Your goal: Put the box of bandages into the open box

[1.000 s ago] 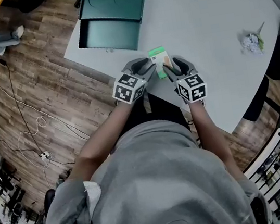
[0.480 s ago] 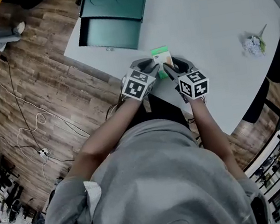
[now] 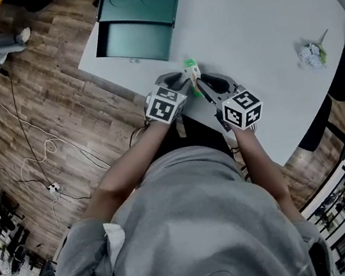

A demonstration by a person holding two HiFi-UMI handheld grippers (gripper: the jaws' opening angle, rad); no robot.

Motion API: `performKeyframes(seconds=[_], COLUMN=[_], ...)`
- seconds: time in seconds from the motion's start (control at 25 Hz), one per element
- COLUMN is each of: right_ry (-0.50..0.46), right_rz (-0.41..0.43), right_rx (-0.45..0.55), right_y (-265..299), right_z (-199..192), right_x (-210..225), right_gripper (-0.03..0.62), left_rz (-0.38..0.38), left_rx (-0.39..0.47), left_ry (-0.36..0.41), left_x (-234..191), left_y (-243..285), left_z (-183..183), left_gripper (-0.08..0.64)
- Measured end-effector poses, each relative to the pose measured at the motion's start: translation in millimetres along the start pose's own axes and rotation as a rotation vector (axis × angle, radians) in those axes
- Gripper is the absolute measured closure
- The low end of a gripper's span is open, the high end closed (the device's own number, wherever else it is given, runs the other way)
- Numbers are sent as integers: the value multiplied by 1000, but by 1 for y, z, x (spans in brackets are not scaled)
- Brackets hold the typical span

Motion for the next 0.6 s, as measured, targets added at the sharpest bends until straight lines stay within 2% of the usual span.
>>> performKeyframes(seconds=[0.12, 0.24, 0.32, 0.36, 0.44, 0.6], right_ry=[-76, -22, -13, -35, -81, -143], right_rz=[16, 35, 18, 5, 1, -20], right_rx=[-28, 51, 65, 43, -23, -118], right_y=[6, 5, 2, 3, 8, 25], right_z=[2, 2, 2, 2, 1, 0], right_x=[-15, -15, -13, -13, -17, -25], right_gripper=[495, 495, 492, 481, 420, 403], left_rz=[19, 38, 39, 38, 38, 39], left_rx=[-5, -1, 2, 4, 7, 9], left_ry=[9, 24, 26, 25, 22, 17], left_x=[-2, -4, -4, -4, -4, -6], left_y=[-1, 0, -1, -2, -3, -5], left_z=[-5, -8, -8, -7, -8, -6], left_gripper=[430, 434, 434, 434, 434, 448])
Point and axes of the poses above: the fingertips, and each gripper's own axes: y forward along the fingers, x to its right, z out of its top, the point moved 10 cm from there along -y, backward along the fingers, and after that the axes turned 2 degrees about z, right-handed, at the moved point
